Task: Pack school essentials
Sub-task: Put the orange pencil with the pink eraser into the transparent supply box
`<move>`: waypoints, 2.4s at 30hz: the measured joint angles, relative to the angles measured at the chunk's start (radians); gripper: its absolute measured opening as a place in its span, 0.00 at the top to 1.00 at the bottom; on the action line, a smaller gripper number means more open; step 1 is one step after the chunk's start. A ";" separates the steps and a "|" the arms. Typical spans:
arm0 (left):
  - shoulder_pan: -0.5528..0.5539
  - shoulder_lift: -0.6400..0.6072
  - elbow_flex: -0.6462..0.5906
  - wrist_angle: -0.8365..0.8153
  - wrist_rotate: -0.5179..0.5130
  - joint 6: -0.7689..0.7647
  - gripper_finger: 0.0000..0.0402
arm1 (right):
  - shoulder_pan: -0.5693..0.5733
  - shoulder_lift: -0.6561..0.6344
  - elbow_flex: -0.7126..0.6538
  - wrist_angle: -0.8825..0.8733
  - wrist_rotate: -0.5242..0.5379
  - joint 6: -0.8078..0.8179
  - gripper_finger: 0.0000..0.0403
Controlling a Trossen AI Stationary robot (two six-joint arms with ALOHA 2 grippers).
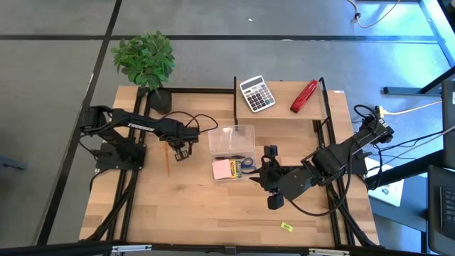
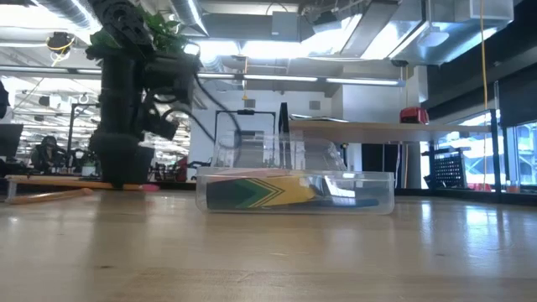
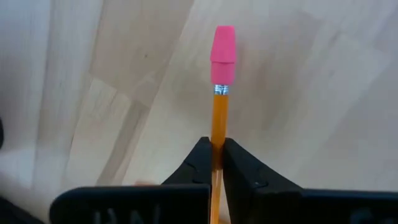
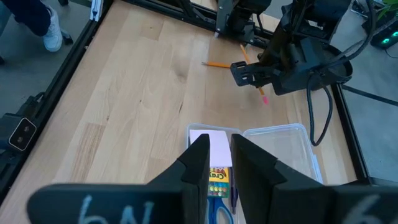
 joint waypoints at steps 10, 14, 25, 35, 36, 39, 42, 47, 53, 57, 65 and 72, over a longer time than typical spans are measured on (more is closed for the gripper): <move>0.000 -0.001 0.050 -0.121 0.009 -0.008 0.99 | 0.001 0.000 0.000 0.000 -0.002 -0.004 0.83; -0.001 -0.002 0.052 -0.151 -0.010 -0.029 0.99 | 0.001 0.000 0.000 0.000 -0.003 -0.005 0.83; -0.029 -0.003 0.053 -0.202 0.048 -0.059 0.99 | 0.003 -0.001 0.000 -0.001 -0.015 -0.004 0.83; -0.117 -0.003 0.133 -0.194 0.089 -0.108 0.99 | 0.004 -0.003 0.043 -0.024 -0.066 -0.004 0.83; -0.125 -0.003 0.156 -0.193 0.089 -0.108 0.99 | 0.004 -0.003 0.044 -0.026 -0.067 -0.004 0.83; -0.152 -0.003 0.236 -0.194 0.088 -0.120 0.99 | 0.004 -0.003 0.045 -0.034 -0.101 0.002 0.83; -0.186 -0.003 0.325 -0.194 0.085 -0.136 0.99 | 0.004 -0.003 0.045 -0.052 -0.132 0.020 0.83; -0.264 -0.005 0.461 -0.175 0.054 -0.134 0.99 | 0.004 -0.010 0.045 -0.091 -0.132 0.053 0.83; -0.346 -0.005 0.580 -0.106 0.012 -0.123 0.99 | 0.018 -0.036 0.045 -0.110 -0.124 0.051 0.83; -0.363 -0.005 0.593 0.025 0.010 -0.050 0.99 | 0.024 -0.062 0.046 -0.182 -0.099 0.097 0.83; -0.343 0.033 0.595 0.206 -0.008 0.029 0.99 | 0.027 -0.112 0.046 -0.309 0.112 0.214 0.83; -0.307 0.119 0.595 0.348 -0.003 0.109 0.99 | 0.026 -0.124 0.046 -0.389 0.172 0.285 0.83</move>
